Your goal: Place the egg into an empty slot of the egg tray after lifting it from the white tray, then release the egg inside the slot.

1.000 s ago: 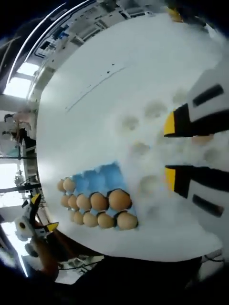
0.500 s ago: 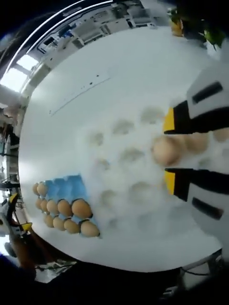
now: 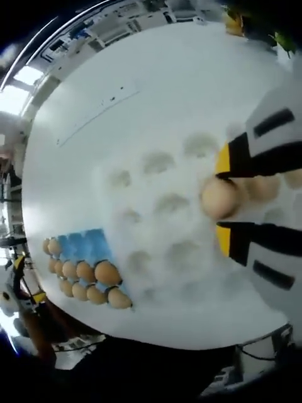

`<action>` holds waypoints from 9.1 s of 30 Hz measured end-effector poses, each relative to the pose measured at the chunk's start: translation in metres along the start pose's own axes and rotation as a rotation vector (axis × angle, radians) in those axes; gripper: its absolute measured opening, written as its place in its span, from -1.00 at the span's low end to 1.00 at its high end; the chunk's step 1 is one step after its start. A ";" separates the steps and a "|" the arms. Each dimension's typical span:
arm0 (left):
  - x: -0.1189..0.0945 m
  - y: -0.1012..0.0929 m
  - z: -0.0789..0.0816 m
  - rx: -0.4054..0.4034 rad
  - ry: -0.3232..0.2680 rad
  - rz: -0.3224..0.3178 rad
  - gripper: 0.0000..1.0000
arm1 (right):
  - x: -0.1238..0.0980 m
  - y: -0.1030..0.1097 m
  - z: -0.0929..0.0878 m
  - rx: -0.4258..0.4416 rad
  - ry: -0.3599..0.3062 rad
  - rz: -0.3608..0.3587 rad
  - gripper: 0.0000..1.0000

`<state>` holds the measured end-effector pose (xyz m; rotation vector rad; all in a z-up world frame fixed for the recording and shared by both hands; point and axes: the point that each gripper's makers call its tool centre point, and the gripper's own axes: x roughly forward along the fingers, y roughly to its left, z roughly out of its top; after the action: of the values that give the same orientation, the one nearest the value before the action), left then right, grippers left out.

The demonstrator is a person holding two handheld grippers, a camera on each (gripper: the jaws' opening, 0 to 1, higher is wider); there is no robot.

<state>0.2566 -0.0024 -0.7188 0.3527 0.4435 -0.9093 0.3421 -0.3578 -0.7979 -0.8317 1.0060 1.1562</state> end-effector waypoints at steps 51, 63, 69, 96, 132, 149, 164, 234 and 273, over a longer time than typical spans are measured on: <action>-0.003 0.001 -0.004 0.010 0.003 -0.001 0.27 | -0.043 0.008 0.020 -0.041 0.029 -0.082 -0.52; -0.005 0.001 -0.006 0.012 0.008 0.004 0.28 | -0.028 0.020 0.080 -0.112 -0.069 -0.046 -0.51; -0.006 0.002 -0.011 0.001 0.033 0.010 0.44 | -0.013 0.028 0.111 -0.170 -0.108 -0.014 -0.51; -0.003 0.005 -0.008 0.009 0.031 0.023 0.68 | 0.029 0.066 0.205 -0.308 -0.224 0.086 -0.51; -0.007 0.004 -0.011 0.000 0.032 0.024 0.55 | 0.074 0.086 0.236 -0.390 -0.183 0.159 -0.50; -0.005 0.005 -0.010 -0.011 0.023 0.023 0.47 | 0.081 0.085 0.234 -0.290 -0.169 0.206 -0.47; -0.008 0.003 -0.009 -0.020 0.018 0.028 0.49 | 0.067 0.082 0.226 -0.238 -0.215 0.210 -0.45; 0.000 0.002 -0.001 0.011 0.030 0.015 0.45 | -0.032 0.006 -0.005 0.047 -0.082 -0.105 -0.51; 0.000 0.001 -0.004 -0.002 0.039 0.018 0.40 | -0.047 -0.019 -0.037 -0.110 0.154 -0.161 -0.52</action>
<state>0.2565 0.0001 -0.7220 0.3724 0.4765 -0.8860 0.3492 -0.4119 -0.7658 -1.0827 0.9876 1.0285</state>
